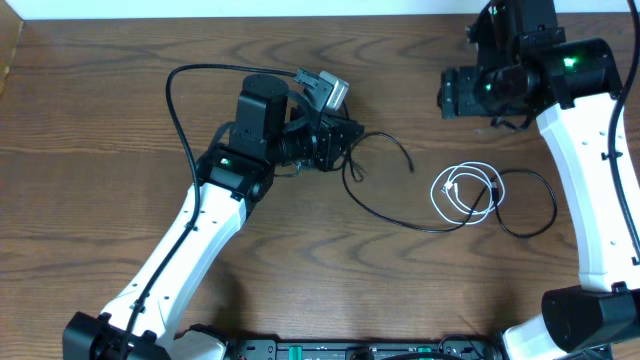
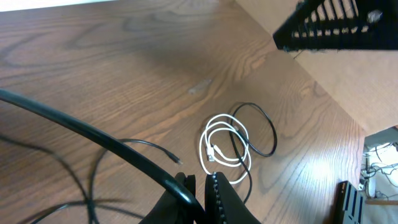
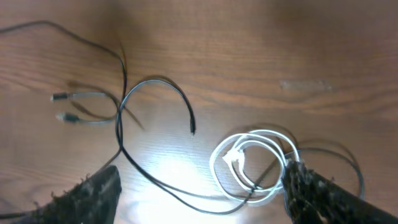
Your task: Untangle cables
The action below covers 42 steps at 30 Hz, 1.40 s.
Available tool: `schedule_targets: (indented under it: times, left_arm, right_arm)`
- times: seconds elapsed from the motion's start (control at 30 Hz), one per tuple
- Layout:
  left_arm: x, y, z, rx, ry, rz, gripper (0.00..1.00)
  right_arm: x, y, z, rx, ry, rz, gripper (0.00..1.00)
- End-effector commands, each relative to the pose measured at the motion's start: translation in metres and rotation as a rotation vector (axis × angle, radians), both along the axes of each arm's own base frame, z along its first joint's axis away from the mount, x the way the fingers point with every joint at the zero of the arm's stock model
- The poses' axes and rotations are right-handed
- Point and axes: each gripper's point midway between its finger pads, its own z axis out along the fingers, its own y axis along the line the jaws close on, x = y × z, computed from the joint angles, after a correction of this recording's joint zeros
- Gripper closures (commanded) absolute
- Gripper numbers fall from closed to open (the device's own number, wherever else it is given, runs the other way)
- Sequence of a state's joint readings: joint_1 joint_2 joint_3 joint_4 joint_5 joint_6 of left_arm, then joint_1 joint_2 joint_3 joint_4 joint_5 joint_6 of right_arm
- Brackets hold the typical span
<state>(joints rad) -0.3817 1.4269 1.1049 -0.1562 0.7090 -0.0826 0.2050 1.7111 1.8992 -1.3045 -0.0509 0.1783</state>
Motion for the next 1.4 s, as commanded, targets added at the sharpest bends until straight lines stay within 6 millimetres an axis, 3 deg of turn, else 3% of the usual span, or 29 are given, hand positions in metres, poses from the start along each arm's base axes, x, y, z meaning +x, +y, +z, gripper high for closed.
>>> schedule_targets:
  times: [0.0, 0.1, 0.17, 0.33, 0.37, 0.47, 0.67, 1.03, 1.13, 1.2, 1.37]
  left_arm:
    - [-0.001, 0.000, 0.004, -0.012, -0.002, -0.001, 0.88]
    - [-0.004, -0.002, 0.005, -0.021, 0.002, -0.017, 0.84]
    - [-0.005, -0.003, 0.006, -0.027, 0.003, -0.027, 0.83]
    - [-0.006, -0.004, 0.006, -0.029, 0.005, -0.032, 0.83]
    - [-0.006, -0.004, 0.006, -0.029, 0.004, -0.032, 0.79]
    - [-0.006, -0.003, 0.006, -0.029, 0.004, -0.032, 0.77]
    - [-0.004, -0.002, 0.006, -0.023, 0.000, -0.022, 0.77]
    - [0.001, 0.001, 0.004, -0.006, -0.012, 0.005, 0.77]
    - [0.014, 0.013, 0.000, 0.035, -0.028, 0.090, 0.75]
    - [0.027, 0.027, -0.004, 0.071, -0.034, 0.172, 0.64]
    - [0.053, 0.083, -0.019, 0.137, 0.026, 0.406, 0.59]
  right_arm:
    - [0.000, -0.018, -0.011, -0.091, 0.023, -0.087, 0.28]
    - [-0.002, -0.032, -0.027, -0.140, 0.049, -0.183, 0.27]
    - [-0.002, -0.029, -0.040, -0.129, 0.066, -0.172, 0.28]
    - [-0.006, 0.015, -0.085, -0.002, 0.115, 0.059, 0.29]
    - [-0.009, 0.023, -0.093, 0.025, 0.123, 0.098, 0.29]
    - [-0.017, 0.046, -0.107, 0.098, 0.139, 0.203, 0.29]
    - [-0.048, 0.096, -0.099, 0.289, 0.146, 0.528, 0.32]
    - [-0.058, 0.097, -0.098, 0.273, 0.141, 0.630, 0.22]
    - [-0.062, 0.096, -0.102, 0.271, 0.163, 0.626, 0.25]
    - [-0.064, 0.095, -0.107, 0.264, 0.182, 0.600, 0.27]
    - [-0.061, 0.093, -0.133, 0.185, 0.206, 0.480, 0.30]
